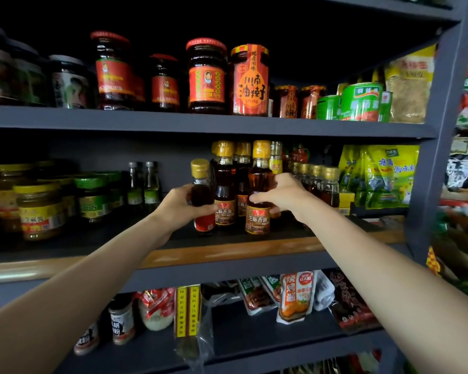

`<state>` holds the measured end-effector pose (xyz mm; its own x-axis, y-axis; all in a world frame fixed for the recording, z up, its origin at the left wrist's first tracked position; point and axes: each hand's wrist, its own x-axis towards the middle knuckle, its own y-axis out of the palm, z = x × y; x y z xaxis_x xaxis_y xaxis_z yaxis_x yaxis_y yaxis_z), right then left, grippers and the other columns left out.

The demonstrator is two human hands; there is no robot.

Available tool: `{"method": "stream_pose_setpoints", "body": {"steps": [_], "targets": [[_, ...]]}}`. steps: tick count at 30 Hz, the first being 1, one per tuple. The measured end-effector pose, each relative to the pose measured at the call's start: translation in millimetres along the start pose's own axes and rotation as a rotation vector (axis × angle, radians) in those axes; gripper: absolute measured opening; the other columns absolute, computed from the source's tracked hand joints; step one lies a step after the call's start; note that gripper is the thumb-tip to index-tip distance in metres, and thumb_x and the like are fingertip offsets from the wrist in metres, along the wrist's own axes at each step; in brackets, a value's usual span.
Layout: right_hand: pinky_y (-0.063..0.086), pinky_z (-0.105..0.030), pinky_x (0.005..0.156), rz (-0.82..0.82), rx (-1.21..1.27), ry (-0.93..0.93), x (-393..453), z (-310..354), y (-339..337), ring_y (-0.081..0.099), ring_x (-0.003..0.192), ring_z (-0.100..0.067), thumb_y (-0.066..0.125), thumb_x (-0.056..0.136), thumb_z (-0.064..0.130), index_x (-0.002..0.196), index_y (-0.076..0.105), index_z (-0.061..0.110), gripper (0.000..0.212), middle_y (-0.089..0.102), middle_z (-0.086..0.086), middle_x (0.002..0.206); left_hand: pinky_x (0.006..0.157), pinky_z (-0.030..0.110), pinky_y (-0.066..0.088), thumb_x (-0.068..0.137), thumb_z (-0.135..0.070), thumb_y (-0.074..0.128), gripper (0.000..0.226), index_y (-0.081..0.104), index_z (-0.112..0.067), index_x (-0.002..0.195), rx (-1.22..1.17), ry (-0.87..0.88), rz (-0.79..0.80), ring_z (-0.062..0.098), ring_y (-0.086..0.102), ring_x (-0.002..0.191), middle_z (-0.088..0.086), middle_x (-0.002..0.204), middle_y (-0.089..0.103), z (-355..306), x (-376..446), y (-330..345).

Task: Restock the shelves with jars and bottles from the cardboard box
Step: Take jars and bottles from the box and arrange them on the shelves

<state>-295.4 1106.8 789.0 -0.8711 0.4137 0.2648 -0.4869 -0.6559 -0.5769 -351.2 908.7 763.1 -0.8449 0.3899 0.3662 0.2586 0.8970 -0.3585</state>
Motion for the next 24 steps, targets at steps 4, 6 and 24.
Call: {"method": "stream_pose_setpoints", "body": {"steps": [4, 6, 24], "targets": [[0.057, -0.034, 0.079, -0.027, 0.054, 0.044, 10.3, 2.4, -0.9, 0.056, 0.098, -0.022, 0.074, 0.079, 0.009, 0.128, 0.041, 0.003, 0.06, 0.046, -0.01, 0.114, 0.095, 0.029, 0.043, 0.076, -0.018, 0.074, 0.052, 0.054, -0.012, 0.124, 0.011, -0.009, -0.005, 0.014, 0.054, 0.107, 0.0, 0.11, 0.061, 1.6, 3.0, 1.3], [0.057, -0.034, 0.079, -0.032, 0.069, 0.042, 16.3, 3.0, 4.6, 0.056, 0.094, -0.021, 0.073, 0.079, 0.007, 0.13, 0.04, 0.004, 0.06, 0.045, -0.01, 0.115, 0.092, 0.027, 0.042, 0.076, -0.018, 0.074, 0.051, 0.055, -0.013, 0.123, 0.007, -0.007, -0.007, 0.012, 0.054, 0.105, -0.002, 0.109, 0.061, 1.9, 4.8, 1.1], [0.043, -0.024, 0.082, -0.302, -0.147, -0.278, -5.2, 13.1, 27.5, 0.055, 0.107, -0.015, 0.055, 0.093, 0.022, 0.121, 0.055, 0.008, 0.031, 0.059, -0.005, 0.119, 0.072, 0.014, 0.044, 0.076, -0.024, 0.073, 0.043, 0.058, -0.017, 0.116, -0.028, 0.022, 0.035, 0.0, 0.055, 0.088, -0.015, 0.092, 0.059, -5.0, 4.1, -7.7]]}}
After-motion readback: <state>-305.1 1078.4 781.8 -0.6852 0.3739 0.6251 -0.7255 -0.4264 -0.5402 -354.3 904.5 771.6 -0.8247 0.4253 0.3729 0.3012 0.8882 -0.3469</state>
